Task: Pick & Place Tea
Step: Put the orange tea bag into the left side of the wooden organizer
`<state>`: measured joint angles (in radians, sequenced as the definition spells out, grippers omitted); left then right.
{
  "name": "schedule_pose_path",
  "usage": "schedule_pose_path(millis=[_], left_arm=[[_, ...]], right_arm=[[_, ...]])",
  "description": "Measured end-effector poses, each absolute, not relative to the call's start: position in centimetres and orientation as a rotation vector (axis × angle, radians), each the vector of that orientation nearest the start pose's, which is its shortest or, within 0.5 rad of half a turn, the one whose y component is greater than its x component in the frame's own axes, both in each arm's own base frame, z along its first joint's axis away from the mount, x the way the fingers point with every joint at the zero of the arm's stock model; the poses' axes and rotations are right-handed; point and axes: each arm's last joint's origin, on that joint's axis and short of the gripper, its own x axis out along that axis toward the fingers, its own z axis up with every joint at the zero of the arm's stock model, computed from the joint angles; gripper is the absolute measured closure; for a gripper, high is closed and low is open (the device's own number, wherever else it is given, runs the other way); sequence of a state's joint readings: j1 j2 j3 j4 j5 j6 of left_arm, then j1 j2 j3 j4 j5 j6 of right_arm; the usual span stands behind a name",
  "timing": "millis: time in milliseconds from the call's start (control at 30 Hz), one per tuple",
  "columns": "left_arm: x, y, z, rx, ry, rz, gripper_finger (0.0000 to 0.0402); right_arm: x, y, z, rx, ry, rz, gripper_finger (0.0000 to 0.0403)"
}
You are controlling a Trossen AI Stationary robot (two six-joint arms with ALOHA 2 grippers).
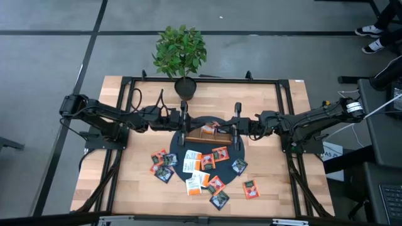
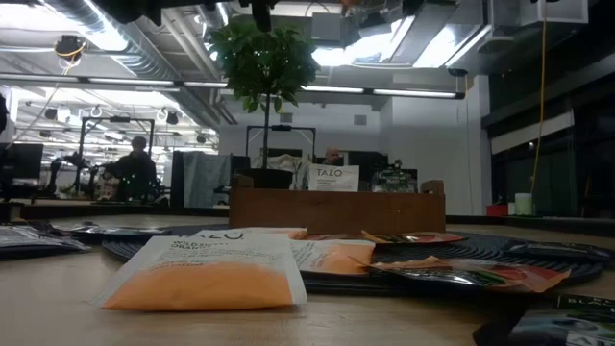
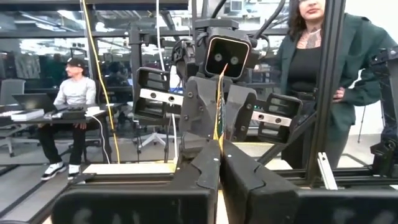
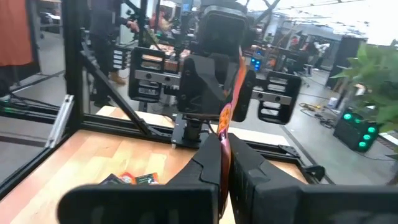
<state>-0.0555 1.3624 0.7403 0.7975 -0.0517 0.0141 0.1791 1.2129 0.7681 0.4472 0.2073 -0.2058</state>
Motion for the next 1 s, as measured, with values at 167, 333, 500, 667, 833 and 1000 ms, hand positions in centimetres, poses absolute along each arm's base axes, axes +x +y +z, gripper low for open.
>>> schedule_pose_path(millis=[167,333,500,667,833,1000], left_arm=[[29.4,-1.5,28.5,0.005,-0.175,-0.005,0.0399],[29.4,-1.5,28.4,0.006,-0.166,-0.014,0.0399],[29.3,-1.5,28.5,0.026,-0.162,-0.020,0.0399],[28.8,-1.3,28.5,0.036,-0.105,-0.013,0.0399],[27.9,-0.9,28.8,0.039,-0.036,-0.005,0.0399],[26.1,-0.4,29.3,0.060,0.064,0.014,0.0400]], right_arm=[[26.7,4.3,30.0,-0.205,0.001,-0.006,0.0370],[26.7,4.3,29.9,-0.183,0.006,-0.003,0.0352],[26.7,4.3,29.9,-0.163,0.006,-0.006,0.0302],[26.7,4.2,29.8,-0.168,0.019,-0.057,0.0232],[26.7,4.1,29.5,-0.178,0.052,-0.070,0.0183],[26.5,4.0,29.2,-0.206,0.100,-0.076,0.0164]])
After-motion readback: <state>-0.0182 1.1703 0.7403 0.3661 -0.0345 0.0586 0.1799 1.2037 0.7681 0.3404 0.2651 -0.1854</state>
